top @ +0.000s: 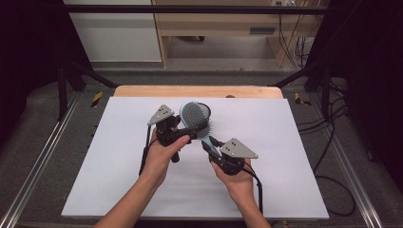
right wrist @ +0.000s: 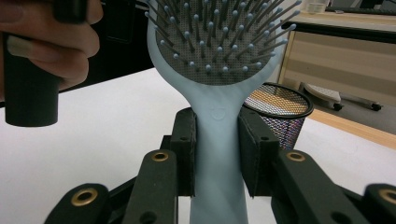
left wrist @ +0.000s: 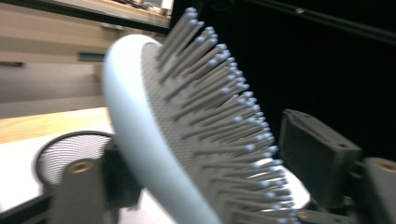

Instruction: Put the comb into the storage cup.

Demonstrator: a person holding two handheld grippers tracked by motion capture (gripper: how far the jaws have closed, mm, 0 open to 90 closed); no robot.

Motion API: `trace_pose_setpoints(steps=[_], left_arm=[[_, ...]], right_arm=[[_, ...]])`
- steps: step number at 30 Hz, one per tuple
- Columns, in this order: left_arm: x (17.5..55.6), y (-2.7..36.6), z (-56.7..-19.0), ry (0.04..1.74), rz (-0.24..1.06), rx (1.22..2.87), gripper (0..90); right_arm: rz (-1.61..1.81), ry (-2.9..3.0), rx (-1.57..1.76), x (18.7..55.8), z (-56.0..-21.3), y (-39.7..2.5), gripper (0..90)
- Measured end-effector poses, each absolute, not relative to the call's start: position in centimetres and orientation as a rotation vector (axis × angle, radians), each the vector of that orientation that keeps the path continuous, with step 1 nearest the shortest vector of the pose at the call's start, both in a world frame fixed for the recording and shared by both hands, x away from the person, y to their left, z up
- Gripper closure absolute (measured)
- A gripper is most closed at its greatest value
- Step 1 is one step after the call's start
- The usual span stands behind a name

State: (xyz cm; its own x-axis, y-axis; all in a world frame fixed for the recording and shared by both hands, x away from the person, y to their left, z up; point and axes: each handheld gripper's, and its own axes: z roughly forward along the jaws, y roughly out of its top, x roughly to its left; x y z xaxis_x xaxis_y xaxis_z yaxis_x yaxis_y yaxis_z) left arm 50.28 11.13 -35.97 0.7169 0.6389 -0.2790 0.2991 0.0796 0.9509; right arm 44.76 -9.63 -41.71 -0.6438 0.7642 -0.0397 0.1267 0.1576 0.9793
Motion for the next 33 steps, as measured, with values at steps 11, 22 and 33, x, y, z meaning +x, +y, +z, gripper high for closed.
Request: trace_pose_setpoints(steps=[11, 22, 33], left_arm=[[50.25, 11.45, -36.18, 0.838, 0.224, 1.47, 42.4], [49.91, 11.19, -36.08, 0.834, 0.212, 1.467, 49.3], [50.02, 11.14, -36.35, 0.837, 0.193, 1.463, 51.4]], right_arm=[[1.508, 1.919, 0.855, 44.91, -41.94, -9.57, 69.6], [1.501, 1.944, 0.869, 45.1, -42.19, -9.54, 69.7], [1.507, 1.966, 0.889, 45.3, -42.41, -9.62, 69.6]])
